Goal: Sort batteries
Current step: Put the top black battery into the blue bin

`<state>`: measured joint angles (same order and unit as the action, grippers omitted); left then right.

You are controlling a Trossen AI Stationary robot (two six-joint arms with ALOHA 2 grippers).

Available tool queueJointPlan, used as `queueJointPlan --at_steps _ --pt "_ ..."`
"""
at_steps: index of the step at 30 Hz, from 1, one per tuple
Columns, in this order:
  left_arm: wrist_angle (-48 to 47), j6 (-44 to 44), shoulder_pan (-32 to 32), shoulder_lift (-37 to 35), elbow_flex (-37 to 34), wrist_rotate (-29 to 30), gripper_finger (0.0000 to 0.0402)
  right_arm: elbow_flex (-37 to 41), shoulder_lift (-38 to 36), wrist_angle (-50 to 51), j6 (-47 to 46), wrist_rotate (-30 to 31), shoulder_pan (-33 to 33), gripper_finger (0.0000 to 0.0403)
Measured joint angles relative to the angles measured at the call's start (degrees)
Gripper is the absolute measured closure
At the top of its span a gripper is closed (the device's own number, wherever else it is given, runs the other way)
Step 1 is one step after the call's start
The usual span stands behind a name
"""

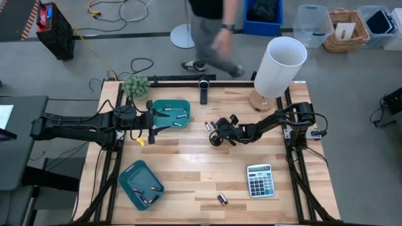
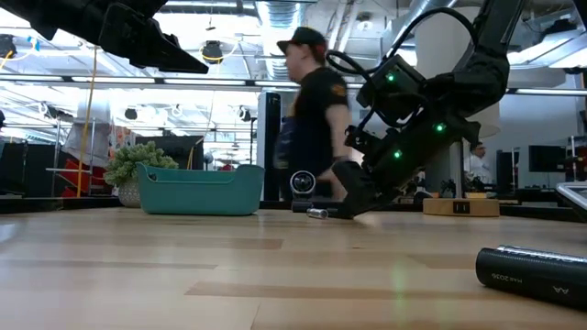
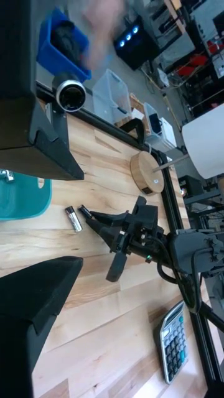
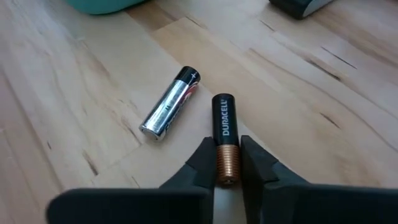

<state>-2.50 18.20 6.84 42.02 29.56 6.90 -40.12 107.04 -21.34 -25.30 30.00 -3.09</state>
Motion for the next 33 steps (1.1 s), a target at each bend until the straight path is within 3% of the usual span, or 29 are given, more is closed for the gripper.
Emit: queueJointPlan --at_steps 3,17,25,33 --pt "0.00 0.02 0.01 0.00 0.00 -0.01 0.0196 0.02 0.00 -0.37 -0.15 0.00 0.00 0.0368" --pt "-0.02 0.02 0.00 -0.01 0.00 0.00 0.0196 0.00 -0.08 -7.48 2.71 1.17 -0.03 0.0369" --pt "0.00 0.06 0.01 -0.02 0.00 0.00 0.0196 -4.77 -0.11 -9.06 6.43 1.05 2.00 0.0368" --pt "0.38 0.04 0.01 -0.02 0.00 0.00 0.0196 -13.05 0.09 -10.91 13.64 -3.59 6.03 0.0371"
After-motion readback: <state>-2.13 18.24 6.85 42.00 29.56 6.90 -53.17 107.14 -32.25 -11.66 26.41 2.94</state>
